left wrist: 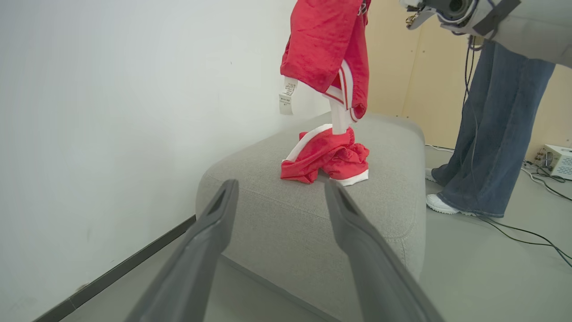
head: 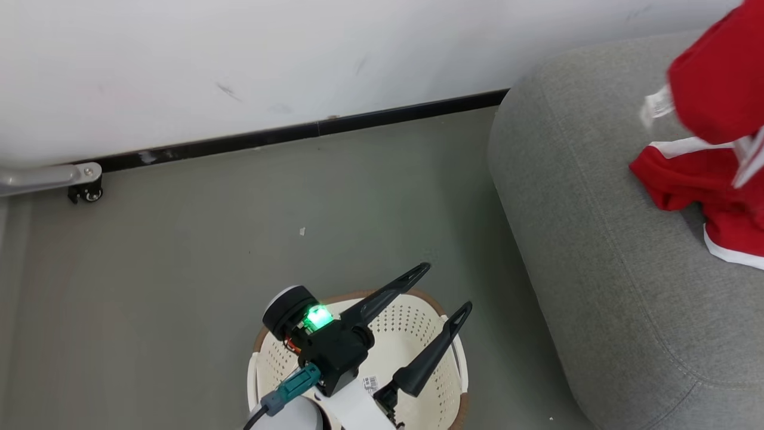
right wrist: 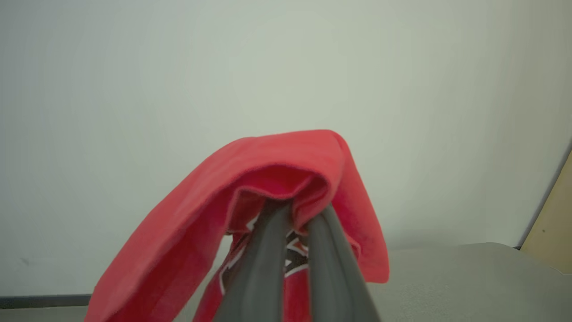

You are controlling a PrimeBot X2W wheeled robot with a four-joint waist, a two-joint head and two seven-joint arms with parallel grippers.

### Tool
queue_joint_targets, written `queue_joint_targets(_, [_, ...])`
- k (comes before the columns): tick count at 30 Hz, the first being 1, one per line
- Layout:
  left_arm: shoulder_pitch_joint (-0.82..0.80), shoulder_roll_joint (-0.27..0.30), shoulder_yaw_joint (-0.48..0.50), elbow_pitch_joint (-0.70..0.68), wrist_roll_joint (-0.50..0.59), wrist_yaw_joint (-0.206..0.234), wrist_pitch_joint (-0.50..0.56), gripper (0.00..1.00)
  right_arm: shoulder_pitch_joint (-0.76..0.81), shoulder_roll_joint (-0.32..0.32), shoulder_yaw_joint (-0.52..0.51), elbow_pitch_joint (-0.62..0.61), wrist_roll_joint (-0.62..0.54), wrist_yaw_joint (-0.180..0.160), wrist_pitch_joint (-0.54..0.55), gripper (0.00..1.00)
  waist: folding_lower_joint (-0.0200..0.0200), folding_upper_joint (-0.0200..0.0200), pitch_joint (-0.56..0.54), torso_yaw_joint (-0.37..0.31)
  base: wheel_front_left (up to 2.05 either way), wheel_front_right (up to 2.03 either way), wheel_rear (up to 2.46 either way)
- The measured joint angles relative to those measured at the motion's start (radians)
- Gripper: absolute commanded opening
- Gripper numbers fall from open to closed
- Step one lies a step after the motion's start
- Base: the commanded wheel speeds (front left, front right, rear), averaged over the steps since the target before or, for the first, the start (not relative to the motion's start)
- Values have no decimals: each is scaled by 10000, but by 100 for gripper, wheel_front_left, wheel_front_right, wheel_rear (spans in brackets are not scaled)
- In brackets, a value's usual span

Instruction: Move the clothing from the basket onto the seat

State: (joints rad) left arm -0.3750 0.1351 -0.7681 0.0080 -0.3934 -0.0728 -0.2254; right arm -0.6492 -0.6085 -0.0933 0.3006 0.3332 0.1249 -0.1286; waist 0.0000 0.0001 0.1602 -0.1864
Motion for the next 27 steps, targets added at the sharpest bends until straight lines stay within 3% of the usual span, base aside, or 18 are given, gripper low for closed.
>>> queue_joint_targets(11, [-622,-128,-199,-573,297,10,309,100,-928,-1611,-1103,1344,-186,0,357,0,0,0,838,289,0,0,0])
queue_joint_targets(27, [-1429,-151,-353,-734,577,-52,660,100,-569,-543,-1108,3377,-56,2,-165,0,0,0,2106,609,0,0,0])
